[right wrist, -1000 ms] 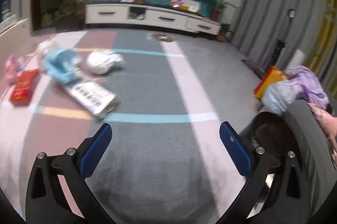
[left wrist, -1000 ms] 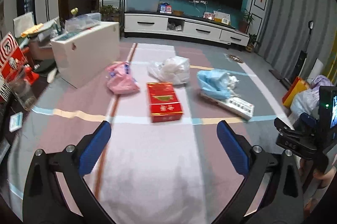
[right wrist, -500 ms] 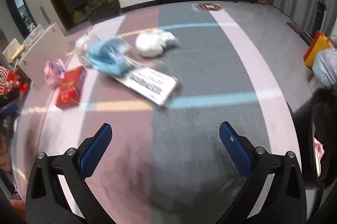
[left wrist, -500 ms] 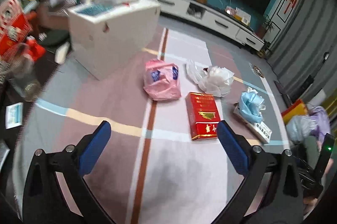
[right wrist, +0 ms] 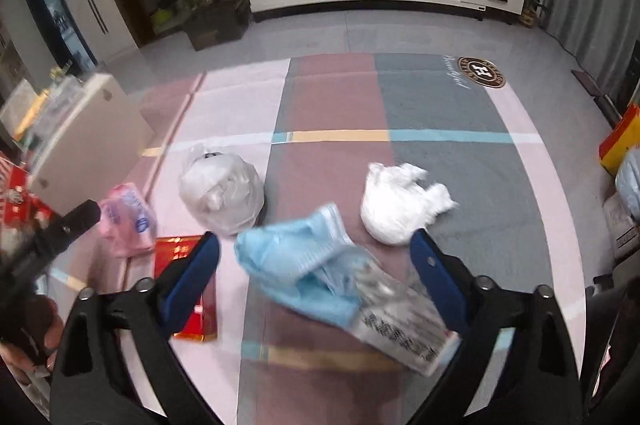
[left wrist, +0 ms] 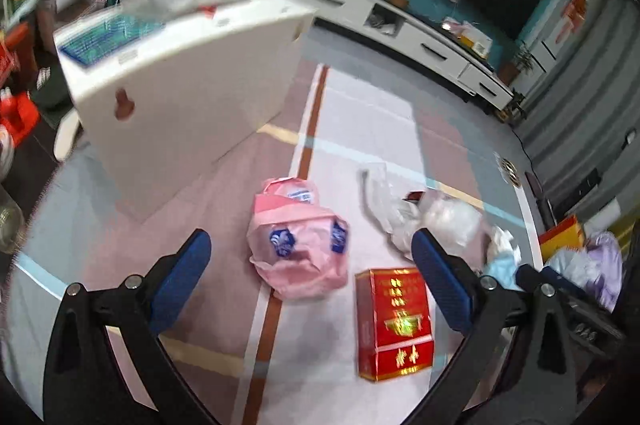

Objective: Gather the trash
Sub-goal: 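Grasp the blue face mask with the right gripper while the left gripper grasps the pink bag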

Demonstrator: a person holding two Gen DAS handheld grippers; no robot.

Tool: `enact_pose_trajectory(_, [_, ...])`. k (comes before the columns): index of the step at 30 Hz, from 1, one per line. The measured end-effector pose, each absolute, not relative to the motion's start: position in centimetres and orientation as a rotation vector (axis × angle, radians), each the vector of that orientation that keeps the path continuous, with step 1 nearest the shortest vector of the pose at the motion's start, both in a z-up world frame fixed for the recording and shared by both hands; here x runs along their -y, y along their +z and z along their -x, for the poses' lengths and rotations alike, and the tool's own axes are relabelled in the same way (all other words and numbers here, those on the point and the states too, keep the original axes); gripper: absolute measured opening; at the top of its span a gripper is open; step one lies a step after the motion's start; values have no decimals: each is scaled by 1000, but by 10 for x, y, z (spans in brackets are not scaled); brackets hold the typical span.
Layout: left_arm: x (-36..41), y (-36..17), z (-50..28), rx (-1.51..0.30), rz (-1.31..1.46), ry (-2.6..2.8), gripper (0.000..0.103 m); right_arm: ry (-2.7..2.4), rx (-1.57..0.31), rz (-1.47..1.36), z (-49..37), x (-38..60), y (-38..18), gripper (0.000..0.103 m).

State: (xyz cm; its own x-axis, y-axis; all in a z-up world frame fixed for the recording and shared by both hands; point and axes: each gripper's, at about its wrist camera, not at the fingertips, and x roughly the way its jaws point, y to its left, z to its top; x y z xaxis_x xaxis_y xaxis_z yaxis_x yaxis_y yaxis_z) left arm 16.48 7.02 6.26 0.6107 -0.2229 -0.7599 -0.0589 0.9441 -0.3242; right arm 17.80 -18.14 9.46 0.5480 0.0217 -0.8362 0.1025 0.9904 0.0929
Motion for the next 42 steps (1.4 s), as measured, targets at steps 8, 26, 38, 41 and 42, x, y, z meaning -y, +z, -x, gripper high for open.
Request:
enact_pose_trajectory(8, [-72,32,-179,-948,327,-73,84,-59,-1054,-72,-188,170,60,42])
enact_pose_trajectory(26, [-52,72,-102,-884,344,-81,47,18,-952,-222,-74,212,98,18])
enact_pose_trajectory(38, [-41,114,-17,-840,338,-233,47,67,-918,-178,-40,191,115,19])
enact_pose_trajectory(41, [-39,119,-14,-827,338,-239,47,92,-923,-216,-37,190,120,19])
enact_pose_trajectory(42, [-40,121,-14,-832,353,-250,48,94,-915,-222,-36,191,123,19])
